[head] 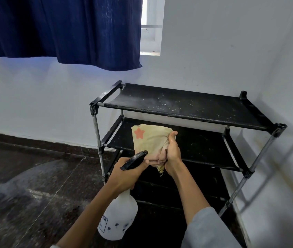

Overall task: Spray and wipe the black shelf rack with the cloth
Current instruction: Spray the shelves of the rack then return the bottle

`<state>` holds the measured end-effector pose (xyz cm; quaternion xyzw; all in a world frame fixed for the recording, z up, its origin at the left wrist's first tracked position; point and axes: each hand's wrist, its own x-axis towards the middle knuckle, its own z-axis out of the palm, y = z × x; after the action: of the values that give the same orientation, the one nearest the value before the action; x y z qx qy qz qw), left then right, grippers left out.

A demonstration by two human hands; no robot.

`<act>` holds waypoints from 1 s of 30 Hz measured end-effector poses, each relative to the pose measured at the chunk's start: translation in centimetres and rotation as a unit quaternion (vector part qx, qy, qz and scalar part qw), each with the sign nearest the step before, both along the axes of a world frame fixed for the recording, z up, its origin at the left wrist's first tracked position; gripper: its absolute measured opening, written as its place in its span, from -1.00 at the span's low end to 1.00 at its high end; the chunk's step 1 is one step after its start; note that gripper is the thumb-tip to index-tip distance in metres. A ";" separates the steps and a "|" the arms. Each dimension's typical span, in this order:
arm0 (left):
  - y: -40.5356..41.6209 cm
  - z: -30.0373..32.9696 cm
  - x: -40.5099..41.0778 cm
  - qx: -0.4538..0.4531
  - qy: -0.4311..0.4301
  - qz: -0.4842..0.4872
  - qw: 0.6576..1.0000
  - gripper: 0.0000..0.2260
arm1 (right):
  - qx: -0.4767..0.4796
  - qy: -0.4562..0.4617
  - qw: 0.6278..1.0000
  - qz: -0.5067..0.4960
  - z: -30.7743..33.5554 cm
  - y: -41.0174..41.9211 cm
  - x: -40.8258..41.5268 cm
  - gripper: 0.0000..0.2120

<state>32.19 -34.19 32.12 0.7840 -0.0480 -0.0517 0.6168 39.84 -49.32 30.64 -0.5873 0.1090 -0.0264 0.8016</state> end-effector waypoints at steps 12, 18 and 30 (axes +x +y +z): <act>0.6 -0.5 0.2 -0.013 0.034 0.038 0.999 -0.76 | 0.000 -0.003 1.000 0.004 -0.5 -0.1 0.3 -0.33; 1.2 -0.7 0.3 -0.034 0.039 0.056 0.997 -0.81 | -0.020 -0.005 1.000 0.004 -0.6 -0.1 0.6 -0.30; 0.3 -0.7 0.3 -0.021 0.041 -0.003 0.999 -0.79 | -0.036 0.004 0.999 0.008 -0.3 0.3 -0.1 -0.28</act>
<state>32.50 -33.90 31.45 0.7677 -0.0255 -0.0848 0.6347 39.69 -49.03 30.38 -0.6169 0.1063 -0.0214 0.7795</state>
